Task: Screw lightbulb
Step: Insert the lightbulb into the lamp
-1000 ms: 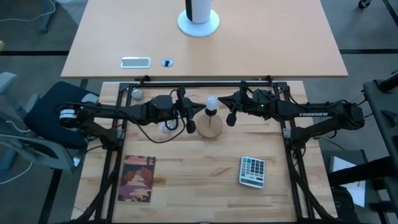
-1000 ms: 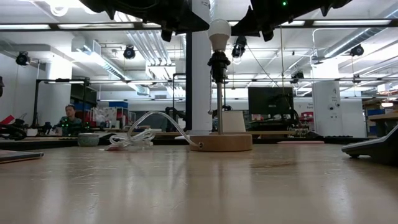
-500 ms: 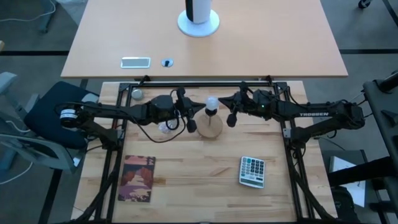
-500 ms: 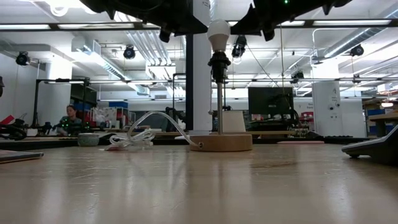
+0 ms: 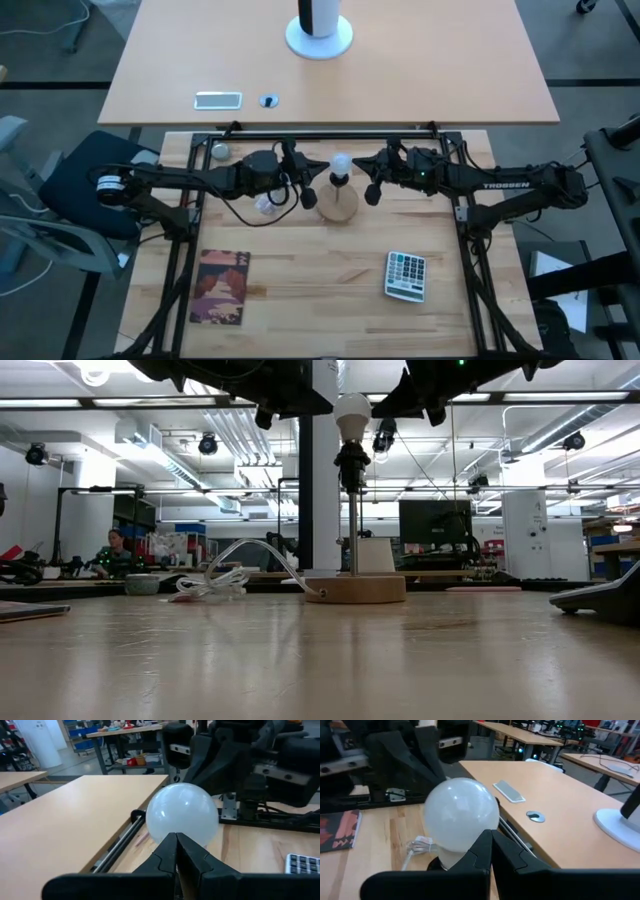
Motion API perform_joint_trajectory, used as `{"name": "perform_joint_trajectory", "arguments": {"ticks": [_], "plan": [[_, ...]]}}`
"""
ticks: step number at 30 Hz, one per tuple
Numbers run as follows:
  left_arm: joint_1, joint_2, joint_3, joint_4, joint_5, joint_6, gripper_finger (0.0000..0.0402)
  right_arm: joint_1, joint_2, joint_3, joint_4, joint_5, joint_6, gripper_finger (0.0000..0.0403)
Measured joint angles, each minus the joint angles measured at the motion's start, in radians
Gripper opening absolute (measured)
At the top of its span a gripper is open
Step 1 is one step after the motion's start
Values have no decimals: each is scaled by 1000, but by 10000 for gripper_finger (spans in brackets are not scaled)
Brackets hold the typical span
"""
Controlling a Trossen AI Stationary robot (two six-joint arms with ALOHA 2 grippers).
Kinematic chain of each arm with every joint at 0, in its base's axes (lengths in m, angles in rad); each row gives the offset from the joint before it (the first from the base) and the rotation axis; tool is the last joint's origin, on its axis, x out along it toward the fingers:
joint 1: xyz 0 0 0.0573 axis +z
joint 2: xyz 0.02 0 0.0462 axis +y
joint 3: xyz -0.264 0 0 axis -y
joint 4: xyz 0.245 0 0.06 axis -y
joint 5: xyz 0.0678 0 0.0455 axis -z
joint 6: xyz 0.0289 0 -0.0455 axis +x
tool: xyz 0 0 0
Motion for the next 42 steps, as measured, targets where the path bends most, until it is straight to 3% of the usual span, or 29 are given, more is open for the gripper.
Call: {"name": "perform_joint_trajectory", "arguments": {"ticks": [8, 12, 33, 42], "plan": [[-11, -31, 0, -70, 4, -22, 0, -1, 0, 0, -7, 14, -10, 0], [-13, -29, 0, -54, 50, -25, 0, -2, 0, 0, 1, 17, -22, 0], [3, -28, 0, -42, 43, -3, 0, 25, 0, 0, 23, -13, -33, 0], [-8, -44, 0, -68, 47, -3, 0, 26, -1, 0, -9, 68, -22, 0]]}}
